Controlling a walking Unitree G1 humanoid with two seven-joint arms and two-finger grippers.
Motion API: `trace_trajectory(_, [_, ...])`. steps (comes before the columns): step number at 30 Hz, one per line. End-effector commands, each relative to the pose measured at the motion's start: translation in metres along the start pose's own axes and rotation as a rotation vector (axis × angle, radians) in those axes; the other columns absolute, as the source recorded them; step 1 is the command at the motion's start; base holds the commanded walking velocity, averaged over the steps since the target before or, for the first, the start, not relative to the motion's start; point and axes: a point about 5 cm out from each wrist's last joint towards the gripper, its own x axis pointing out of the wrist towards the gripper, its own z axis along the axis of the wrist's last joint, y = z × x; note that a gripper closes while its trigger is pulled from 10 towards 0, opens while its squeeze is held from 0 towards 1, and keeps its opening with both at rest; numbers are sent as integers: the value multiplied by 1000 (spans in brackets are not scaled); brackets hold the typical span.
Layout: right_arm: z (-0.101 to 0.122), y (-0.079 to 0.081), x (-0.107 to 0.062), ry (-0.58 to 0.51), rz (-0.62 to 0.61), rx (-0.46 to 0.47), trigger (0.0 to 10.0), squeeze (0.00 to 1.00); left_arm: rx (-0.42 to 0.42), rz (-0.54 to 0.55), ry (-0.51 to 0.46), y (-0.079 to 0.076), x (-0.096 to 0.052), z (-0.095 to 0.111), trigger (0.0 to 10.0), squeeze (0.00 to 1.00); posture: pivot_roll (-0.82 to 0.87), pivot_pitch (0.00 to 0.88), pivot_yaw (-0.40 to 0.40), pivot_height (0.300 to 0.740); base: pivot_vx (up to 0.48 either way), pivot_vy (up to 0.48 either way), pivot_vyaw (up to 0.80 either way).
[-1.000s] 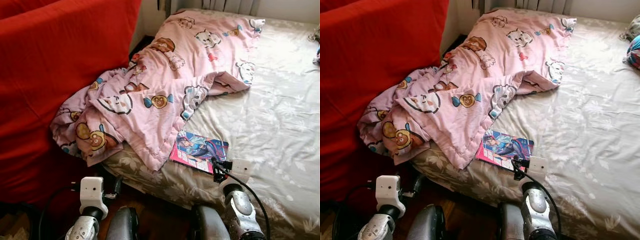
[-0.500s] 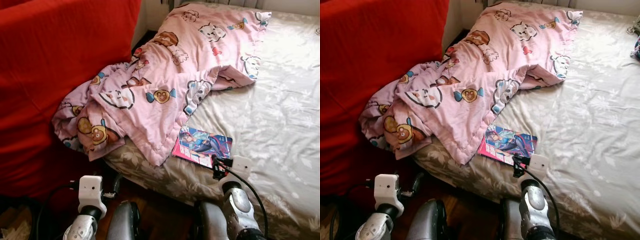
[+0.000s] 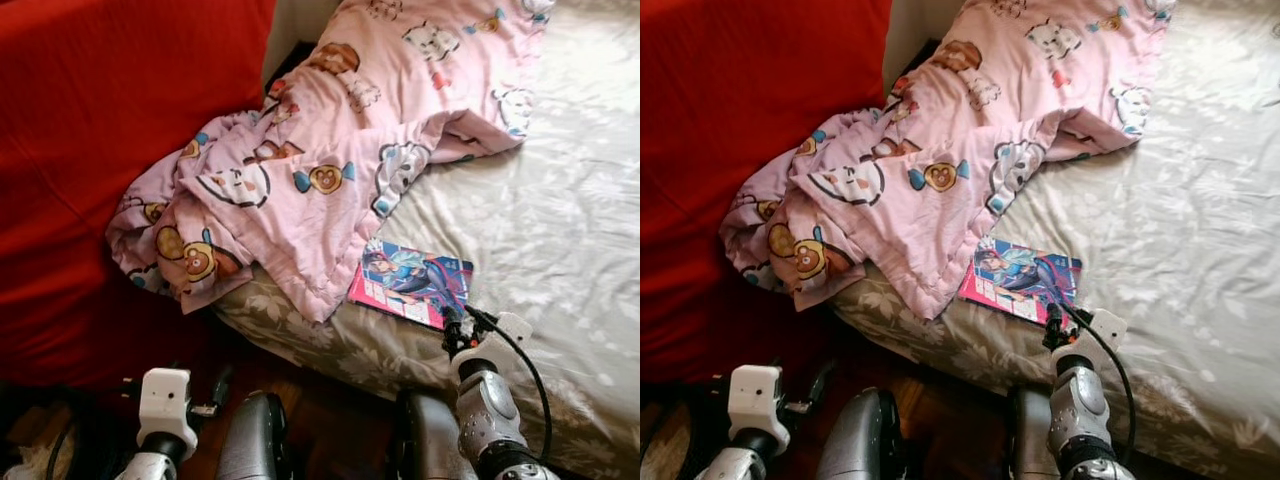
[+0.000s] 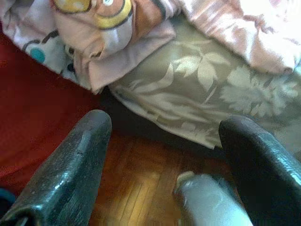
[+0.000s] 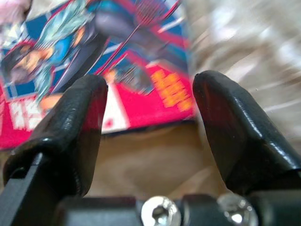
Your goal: Clean up the room
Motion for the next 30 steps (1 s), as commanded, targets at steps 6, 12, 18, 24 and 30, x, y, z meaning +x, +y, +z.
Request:
trace_trajectory(6, [-10, 6, -3, 3, 17, 92, 10000, 0, 31, 12, 70, 11, -23, -3, 10000, 0, 122, 336, 135, 584, 0, 0, 0])
trace_trajectory(12, [-16, 5, -8, -6, 11, 117, 10000, 0, 37, 20, 88, 14, -27, -5, 10000, 0, 123, 342, 136, 584, 0, 0, 0])
trace_trajectory(18, [-22, -2, -14, -9, -15, 146, 10000, 0, 36, 22, 96, 14, -28, -4, 10000, 0, 126, 348, 134, 584, 0, 0, 0])
trace_trajectory(24, [-32, -3, -20, 2, -33, 182, 10000, 0, 40, 25, 102, 14, -29, -4, 10000, 0, 129, 346, 133, 584, 0, 0, 0])
trace_trajectory(30, [-33, -3, -21, 2, -44, 201, 10000, 0, 52, 14, 104, 13, -27, -3, 10000, 0, 131, 346, 136, 584, 0, 0, 0])
